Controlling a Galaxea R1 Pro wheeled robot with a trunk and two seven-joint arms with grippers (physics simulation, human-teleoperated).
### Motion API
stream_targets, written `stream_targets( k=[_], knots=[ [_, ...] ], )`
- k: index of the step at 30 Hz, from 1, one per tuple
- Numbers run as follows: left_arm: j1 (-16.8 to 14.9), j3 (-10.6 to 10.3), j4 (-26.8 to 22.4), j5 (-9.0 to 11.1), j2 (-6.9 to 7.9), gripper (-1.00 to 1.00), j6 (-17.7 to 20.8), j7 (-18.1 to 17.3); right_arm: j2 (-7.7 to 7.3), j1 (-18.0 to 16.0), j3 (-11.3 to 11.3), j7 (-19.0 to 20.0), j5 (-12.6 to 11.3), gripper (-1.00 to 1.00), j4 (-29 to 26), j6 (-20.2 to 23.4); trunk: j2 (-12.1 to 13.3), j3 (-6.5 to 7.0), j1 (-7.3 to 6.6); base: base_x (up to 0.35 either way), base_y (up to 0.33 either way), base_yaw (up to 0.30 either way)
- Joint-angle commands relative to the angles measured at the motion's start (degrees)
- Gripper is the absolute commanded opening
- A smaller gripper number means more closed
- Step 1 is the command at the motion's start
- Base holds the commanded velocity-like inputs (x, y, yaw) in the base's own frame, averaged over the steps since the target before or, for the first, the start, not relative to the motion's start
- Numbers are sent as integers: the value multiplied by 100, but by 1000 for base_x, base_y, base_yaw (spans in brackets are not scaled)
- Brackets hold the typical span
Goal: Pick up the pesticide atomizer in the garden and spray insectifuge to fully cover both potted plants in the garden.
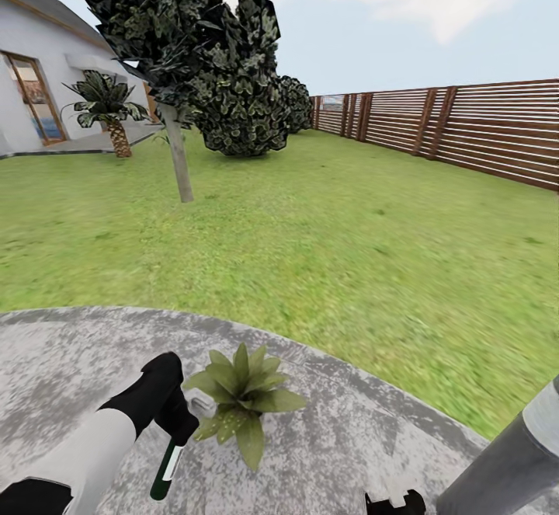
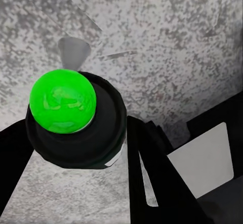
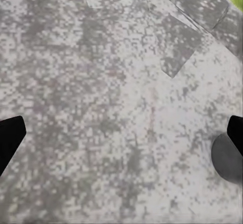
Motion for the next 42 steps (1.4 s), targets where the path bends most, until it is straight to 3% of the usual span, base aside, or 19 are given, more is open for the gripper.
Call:
stream_targets(
  k=[1,11,16,18,21,23,26,31,37,40,42],
  knots=[
    [-3,-19,-11,-46,5,-100,35,-59,1,-4,-44,-16,60,100,8,-19,-3,-5,-3,-216,-209,0],
    [-3,-46,-25,-44,-17,-100,35,-59,1,-4,-44,10,81,100,9,-20,-3,-5,-3,-166,-136,199],
    [-3,-58,-15,-95,-312,-100,35,-51,3,-2,-28,31,117,100,29,-19,-3,-5,-3,-3,-2,31],
    [-24,-80,-25,-97,-386,-100,46,-56,10,3,-21,35,280,100,163,-19,-3,-5,-3,0,0,2],
    [-63,-86,-25,-103,-526,-100,58,-57,36,14,-18,30,777,100,232,-26,-3,-5,-3,0,0,0],
    [-74,-90,-12,-109,-637,-100,59,-56,41,18,-18,27,899,100,239,-28,-3,-5,-3,0,0,0],
    [-23,-115,47,-115,-650,-100,36,-55,43,29,-18,20,936,100,238,-28,-3,-5,-3,0,0,0],
    [295,-115,69,-114,-527,-100,14,-62,45,31,-19,15,941,100,238,-28,-3,-5,-3,0,0,0],
    [441,-108,58,-109,-527,-100,9,-59,45,31,-26,10,939,100,238,-28,-3,-5,-3,0,0,0],
    [431,-95,-9,-100,-615,-100,16,-54,45,31,-27,10,938,100,235,-28,-3,-5,-3,0,0,0],
    [416,-99,-25,-108,-785,-100,17,-46,45,31,-27,10,939,100,233,-28,-3,-5,-3,0,0,0]
  ],
)
